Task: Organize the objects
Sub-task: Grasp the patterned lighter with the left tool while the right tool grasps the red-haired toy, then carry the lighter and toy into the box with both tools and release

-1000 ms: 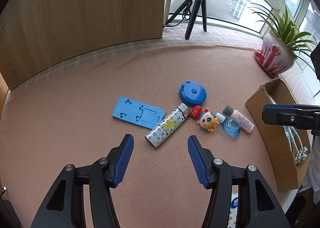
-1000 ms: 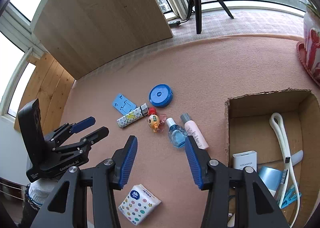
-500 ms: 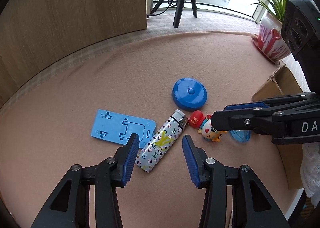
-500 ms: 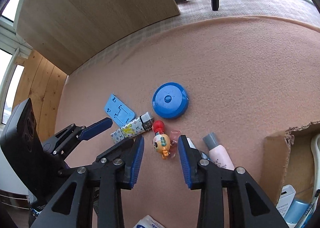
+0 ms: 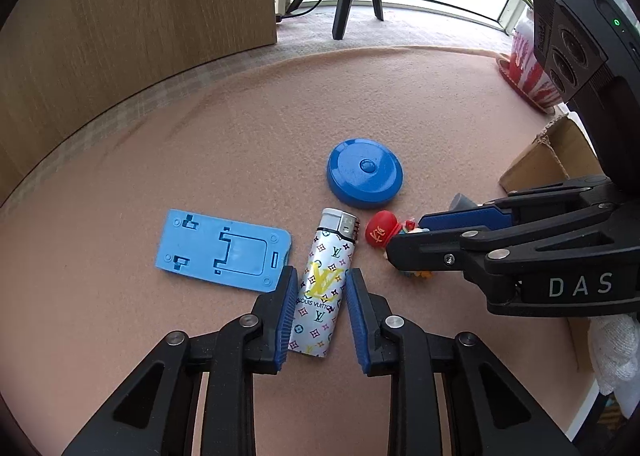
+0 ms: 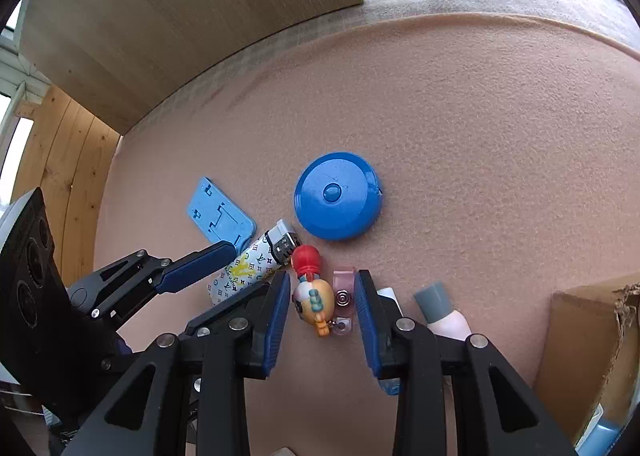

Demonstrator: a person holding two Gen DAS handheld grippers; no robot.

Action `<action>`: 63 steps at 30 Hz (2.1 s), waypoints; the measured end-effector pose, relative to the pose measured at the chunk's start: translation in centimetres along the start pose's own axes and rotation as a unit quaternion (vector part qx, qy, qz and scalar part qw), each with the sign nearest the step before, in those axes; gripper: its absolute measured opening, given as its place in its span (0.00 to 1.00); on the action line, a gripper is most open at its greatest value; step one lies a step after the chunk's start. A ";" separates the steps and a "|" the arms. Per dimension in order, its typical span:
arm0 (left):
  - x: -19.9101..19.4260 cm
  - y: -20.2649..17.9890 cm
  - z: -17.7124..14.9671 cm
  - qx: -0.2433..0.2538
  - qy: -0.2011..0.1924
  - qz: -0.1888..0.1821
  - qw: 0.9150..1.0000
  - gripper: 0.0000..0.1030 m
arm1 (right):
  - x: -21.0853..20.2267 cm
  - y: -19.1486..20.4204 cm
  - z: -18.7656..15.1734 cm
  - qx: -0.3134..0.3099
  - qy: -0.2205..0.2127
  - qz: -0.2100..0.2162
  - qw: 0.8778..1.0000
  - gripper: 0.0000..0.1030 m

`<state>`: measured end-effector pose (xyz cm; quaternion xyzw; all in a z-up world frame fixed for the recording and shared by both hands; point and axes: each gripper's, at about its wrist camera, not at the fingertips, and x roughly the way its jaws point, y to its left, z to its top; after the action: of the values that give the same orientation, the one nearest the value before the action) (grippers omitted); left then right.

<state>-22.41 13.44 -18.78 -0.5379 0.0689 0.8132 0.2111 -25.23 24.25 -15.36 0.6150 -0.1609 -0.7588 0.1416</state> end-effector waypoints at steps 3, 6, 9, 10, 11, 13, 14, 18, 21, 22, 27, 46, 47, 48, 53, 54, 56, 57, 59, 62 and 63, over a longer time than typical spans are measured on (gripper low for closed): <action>-0.1 0.1 -0.2 -0.008 -0.001 -0.004 1.000 0.26 | -0.2 0.0 -0.7 -0.011 -0.004 -0.004 1.000 0.28; -0.2 0.0 -0.5 -0.010 0.003 -0.002 1.000 0.25 | -0.2 0.1 -0.8 -0.012 -0.006 -0.007 1.000 0.28; -0.6 -0.1 -1.9 -0.016 0.007 -0.003 1.000 0.24 | -0.3 0.4 -1.2 -0.020 -0.002 -0.010 1.000 0.28; -0.9 -0.1 -2.6 -0.021 0.008 -0.004 1.000 0.24 | -0.3 0.4 -1.6 -0.023 0.001 -0.008 1.000 0.27; -1.2 0.0 -3.3 -0.027 0.008 -0.007 1.000 0.24 | -0.3 0.5 -2.0 -0.027 0.003 -0.006 1.000 0.27; -1.9 0.1 -4.7 -0.038 0.009 -0.007 0.999 0.24 | -0.4 0.6 -3.0 -0.035 0.007 -0.003 0.999 0.27; -2.2 0.0 -5.4 -0.044 0.009 -0.005 0.999 0.24 | -0.5 0.7 -3.6 -0.039 0.006 -0.003 0.999 0.27; -3.3 -0.2 -7.9 -0.067 0.005 -0.002 0.998 0.24 | -0.8 1.0 -5.3 -0.053 0.012 -0.002 0.998 0.25; -3.6 -0.2 -8.6 -0.083 -0.002 0.000 0.997 0.25 | -1.0 1.5 -6.3 -0.072 0.001 -0.019 0.997 0.25; -3.6 -0.2 -8.5 -0.088 -0.003 -0.003 0.996 0.29 | -1.0 1.6 -6.3 -0.076 -0.002 -0.023 0.997 0.25; -3.6 -0.5 -8.5 -0.087 -0.012 0.009 0.996 0.29 | -0.8 2.1 -6.1 -0.083 -0.011 -0.038 0.996 0.26; -7.7 0.0 -9.0 -0.153 -0.046 -0.022 0.987 0.24 | -7.2 -0.1 -9.4 -0.028 -0.067 0.014 0.997 0.19; -8.2 -0.3 -8.8 -0.150 -0.052 -0.023 0.987 0.24 | -8.0 -0.3 -9.8 -0.026 -0.074 0.015 0.997 0.19; -8.7 -0.6 -8.6 -0.147 -0.057 -0.024 0.987 0.24 | -8.7 -0.6 -10.2 -0.025 -0.080 0.015 0.996 0.19; -10.2 -3.2 -6.6 -0.123 -0.081 -0.036 0.988 0.24 | -12.8 -2.7 -12.1 -0.007 -0.115 -0.004 0.993 0.19; -10.4 -3.9 -6.2 -0.117 -0.085 -0.040 0.989 0.24 | -13.6 -3.3 -12.5 -0.002 -0.122 -0.008 0.992 0.19; -10.5 -5.6 -5.1 -0.104 -0.090 -0.049 0.989 0.24 | -15.1 -4.4 -13.3 0.008 -0.136 -0.016 0.991 0.19; -10.5 -6.4 -4.7 -0.097 -0.091 -0.054 0.990 0.24 | -15.8 -5.0 -13.7 0.014 -0.142 -0.020 0.990 0.19; -10.2 -8.3 -3.7 -0.083 -0.093 -0.064 0.990 0.24 | -17.0 -6.3 -14.5 0.026 -0.151 -0.025 0.988 0.19; -9.8 -11.2 -2.6 -0.061 -0.093 -0.078 0.991 0.24 | -18.4 -8.0 -15.6 0.042 -0.164 -0.039 0.985 0.19; -9.7 -12.1 -2.2 -0.054 -0.093 -0.083 0.991 0.24 | -18.8 -8.6 -16.0 0.048 -0.167 -0.044 0.984 0.19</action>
<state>-12.24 20.96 -9.53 -0.4745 -0.0397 0.8418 0.2543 -5.91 38.71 -5.32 0.4921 -0.1911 -0.8479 0.0496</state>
